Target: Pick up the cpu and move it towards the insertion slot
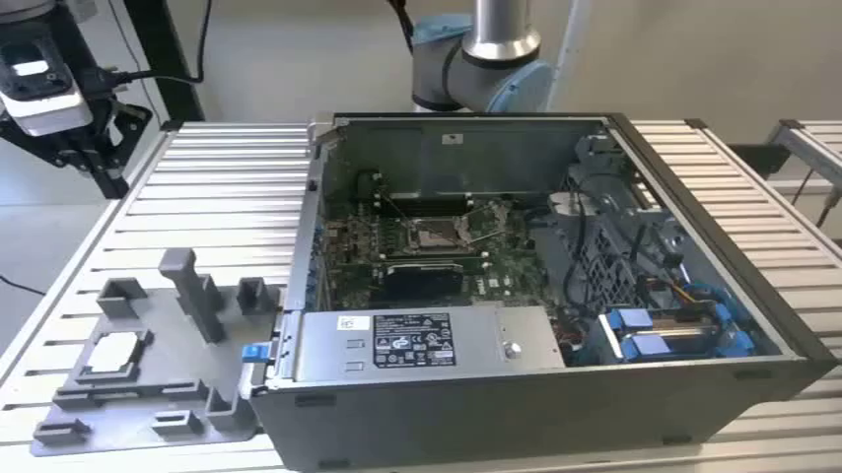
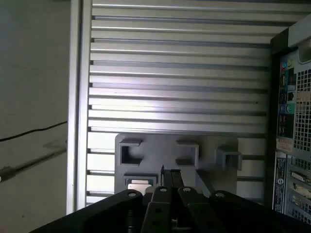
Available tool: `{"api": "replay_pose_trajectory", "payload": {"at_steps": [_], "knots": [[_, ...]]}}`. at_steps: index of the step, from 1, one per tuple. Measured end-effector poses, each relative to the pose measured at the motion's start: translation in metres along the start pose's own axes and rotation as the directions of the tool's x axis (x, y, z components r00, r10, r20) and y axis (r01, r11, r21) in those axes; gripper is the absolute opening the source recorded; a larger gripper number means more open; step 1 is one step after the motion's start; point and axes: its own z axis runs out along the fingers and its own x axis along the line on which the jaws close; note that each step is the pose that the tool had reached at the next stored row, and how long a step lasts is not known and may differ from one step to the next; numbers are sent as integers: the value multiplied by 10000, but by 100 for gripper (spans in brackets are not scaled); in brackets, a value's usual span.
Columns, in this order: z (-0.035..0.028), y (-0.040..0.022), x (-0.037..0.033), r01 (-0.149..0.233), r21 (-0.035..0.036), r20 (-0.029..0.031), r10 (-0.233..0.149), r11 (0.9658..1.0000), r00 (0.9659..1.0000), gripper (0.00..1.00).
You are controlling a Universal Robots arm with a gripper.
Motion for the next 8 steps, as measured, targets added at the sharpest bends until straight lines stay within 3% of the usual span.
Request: {"api": "replay_pose_trajectory", "payload": {"at_steps": [8], "knots": [[0, 0, 0, 0, 0, 0, 0, 10000, 10000, 0]]}}
